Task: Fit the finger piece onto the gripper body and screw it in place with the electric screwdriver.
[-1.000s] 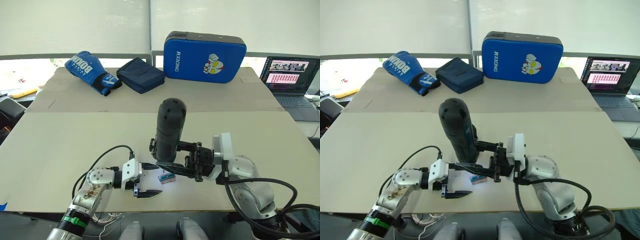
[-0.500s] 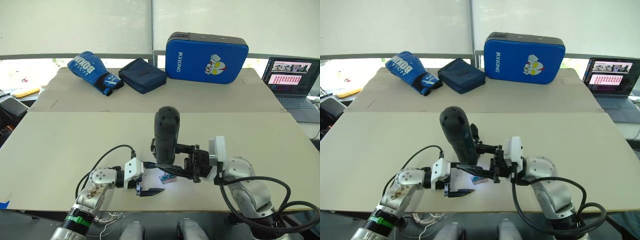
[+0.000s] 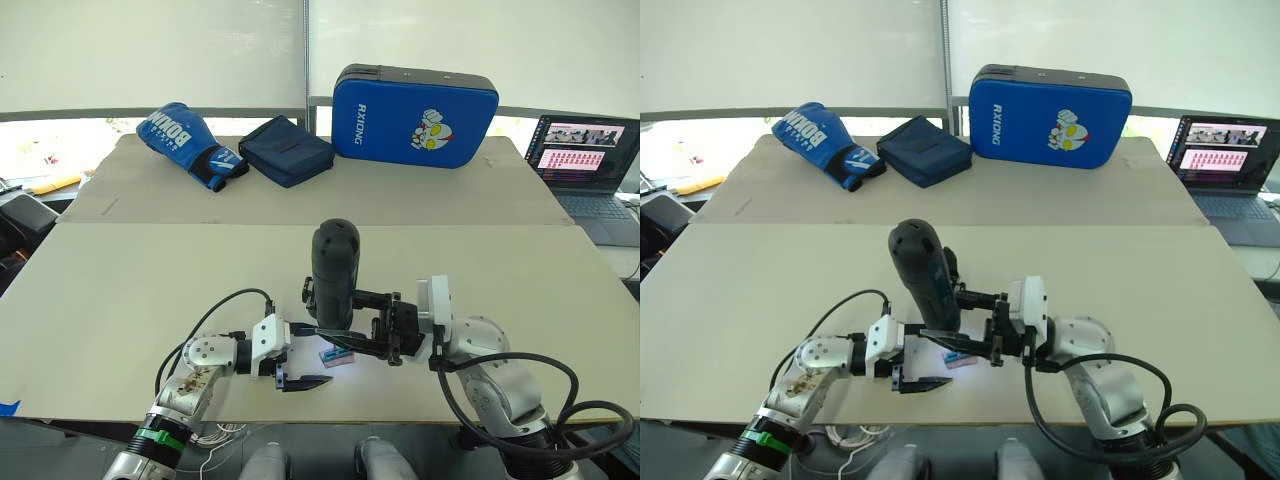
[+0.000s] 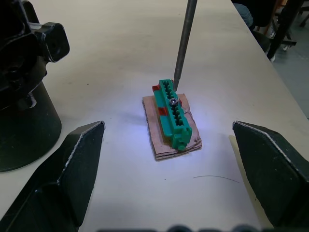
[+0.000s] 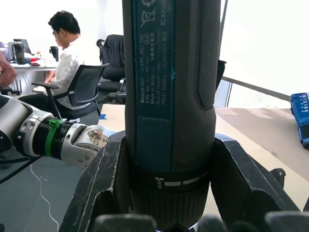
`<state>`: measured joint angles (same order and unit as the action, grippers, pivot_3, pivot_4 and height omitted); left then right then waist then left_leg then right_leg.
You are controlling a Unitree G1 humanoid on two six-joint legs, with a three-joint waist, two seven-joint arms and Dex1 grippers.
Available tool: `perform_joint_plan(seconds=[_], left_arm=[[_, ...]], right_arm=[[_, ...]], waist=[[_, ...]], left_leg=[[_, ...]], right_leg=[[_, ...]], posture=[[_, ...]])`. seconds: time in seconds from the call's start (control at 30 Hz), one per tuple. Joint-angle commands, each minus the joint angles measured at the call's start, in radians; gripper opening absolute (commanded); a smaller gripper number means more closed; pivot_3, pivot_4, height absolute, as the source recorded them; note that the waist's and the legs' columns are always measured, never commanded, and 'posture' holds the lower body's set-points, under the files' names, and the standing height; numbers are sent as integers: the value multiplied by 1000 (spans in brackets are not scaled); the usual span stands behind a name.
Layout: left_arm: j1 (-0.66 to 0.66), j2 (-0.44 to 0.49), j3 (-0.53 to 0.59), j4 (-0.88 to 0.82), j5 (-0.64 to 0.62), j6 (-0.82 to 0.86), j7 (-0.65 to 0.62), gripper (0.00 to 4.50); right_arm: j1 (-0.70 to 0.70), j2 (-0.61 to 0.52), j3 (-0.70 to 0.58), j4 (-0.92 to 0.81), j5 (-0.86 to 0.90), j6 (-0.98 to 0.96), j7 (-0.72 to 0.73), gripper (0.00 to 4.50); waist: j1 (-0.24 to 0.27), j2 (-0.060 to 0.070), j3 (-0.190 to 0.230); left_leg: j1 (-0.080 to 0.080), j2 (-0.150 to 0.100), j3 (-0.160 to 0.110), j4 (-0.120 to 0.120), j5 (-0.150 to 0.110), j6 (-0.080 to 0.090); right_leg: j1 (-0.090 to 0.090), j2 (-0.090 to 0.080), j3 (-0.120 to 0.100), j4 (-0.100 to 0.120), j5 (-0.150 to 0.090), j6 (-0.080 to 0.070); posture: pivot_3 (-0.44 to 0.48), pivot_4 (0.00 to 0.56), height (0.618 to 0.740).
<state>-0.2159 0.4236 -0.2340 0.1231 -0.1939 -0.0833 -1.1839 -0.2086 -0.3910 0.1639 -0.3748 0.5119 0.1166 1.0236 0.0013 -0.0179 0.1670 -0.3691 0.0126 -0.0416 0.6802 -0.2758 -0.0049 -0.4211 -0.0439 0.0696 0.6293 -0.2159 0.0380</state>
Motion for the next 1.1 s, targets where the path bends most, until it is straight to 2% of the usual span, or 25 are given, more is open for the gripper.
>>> perform_joint_plan(seconds=[0.03, 1.1], left_arm=[[17, -10, -42, 3, 13, 20, 6, 4473], [28, -10, -50, -9, 11, 42, 18, 4473]], right_arm=[[-3, -2, -32, -24, 13, -37, -3, 1905], [-14, 3, -19, -7, 13, -29, -13, 1905]], waist=[[0, 0, 0], [0, 0, 0]], left_leg=[[0, 0, 0, 0, 0, 0], [0, 0, 0, 0, 0, 0]], right_leg=[[0, 0, 0, 0, 0, 0], [0, 0, 0, 0, 0, 0]], posture=[[0, 150, 740], [0, 150, 740]])
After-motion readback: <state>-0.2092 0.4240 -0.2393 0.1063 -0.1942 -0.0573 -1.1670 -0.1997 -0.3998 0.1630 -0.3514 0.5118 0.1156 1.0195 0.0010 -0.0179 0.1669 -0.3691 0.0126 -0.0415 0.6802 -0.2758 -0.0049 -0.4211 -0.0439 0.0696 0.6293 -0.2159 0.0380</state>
